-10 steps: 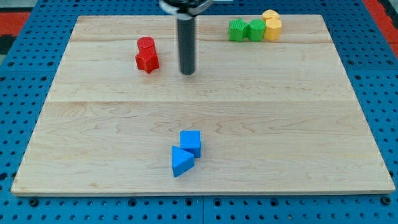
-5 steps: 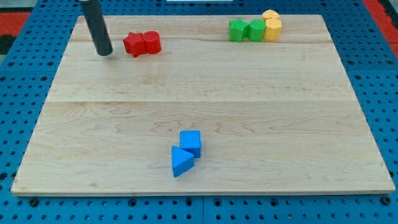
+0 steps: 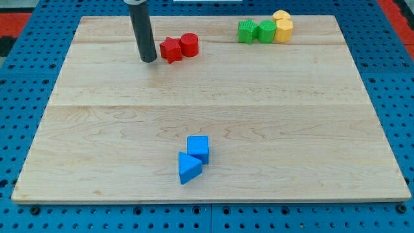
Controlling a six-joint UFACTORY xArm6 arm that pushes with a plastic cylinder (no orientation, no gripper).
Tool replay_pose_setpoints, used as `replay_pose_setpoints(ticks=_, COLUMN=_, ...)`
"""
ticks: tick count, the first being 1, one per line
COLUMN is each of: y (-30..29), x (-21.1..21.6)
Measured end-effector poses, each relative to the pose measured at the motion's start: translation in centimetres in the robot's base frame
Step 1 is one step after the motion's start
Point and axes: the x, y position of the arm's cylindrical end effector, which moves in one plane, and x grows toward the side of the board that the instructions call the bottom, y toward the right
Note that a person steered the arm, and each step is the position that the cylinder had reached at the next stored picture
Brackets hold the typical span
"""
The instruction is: Drag the red blocks to the left of the green star
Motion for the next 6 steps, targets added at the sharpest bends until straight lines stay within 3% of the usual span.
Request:
replay_pose_setpoints(ticks=2, y=7.5, x=-4.0)
replay_pose_setpoints(ticks=4, y=11.9, x=-4.1)
replay_pose_setpoints(ticks=5, y=11.7, x=1.2)
replay_pose_setpoints(ticks=6, y=12.7, x=12.2)
